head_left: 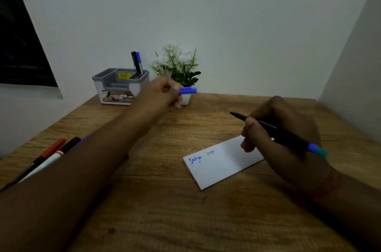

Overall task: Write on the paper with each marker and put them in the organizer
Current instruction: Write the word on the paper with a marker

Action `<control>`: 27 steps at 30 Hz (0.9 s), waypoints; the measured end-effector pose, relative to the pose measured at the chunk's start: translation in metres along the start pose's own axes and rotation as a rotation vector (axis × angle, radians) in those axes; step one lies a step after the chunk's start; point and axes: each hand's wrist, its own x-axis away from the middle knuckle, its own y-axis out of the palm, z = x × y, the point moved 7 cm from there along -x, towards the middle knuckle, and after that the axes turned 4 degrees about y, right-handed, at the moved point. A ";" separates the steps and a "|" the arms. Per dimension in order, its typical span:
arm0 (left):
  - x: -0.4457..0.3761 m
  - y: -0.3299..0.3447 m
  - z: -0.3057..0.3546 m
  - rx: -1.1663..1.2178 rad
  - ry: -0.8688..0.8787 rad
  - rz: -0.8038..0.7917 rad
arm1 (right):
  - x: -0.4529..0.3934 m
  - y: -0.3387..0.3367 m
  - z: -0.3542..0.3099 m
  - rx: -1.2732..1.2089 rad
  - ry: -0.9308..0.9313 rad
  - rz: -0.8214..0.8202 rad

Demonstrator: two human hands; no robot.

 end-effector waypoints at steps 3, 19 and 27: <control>0.015 0.040 0.011 -0.426 0.175 -0.115 | 0.007 -0.015 -0.008 -0.034 -0.077 0.091; 0.017 0.062 -0.018 -0.937 0.194 -0.195 | -0.005 -0.005 0.008 -0.033 0.103 0.041; 0.030 0.075 -0.007 -1.124 0.373 -0.106 | -0.003 -0.003 0.016 -0.229 0.301 0.028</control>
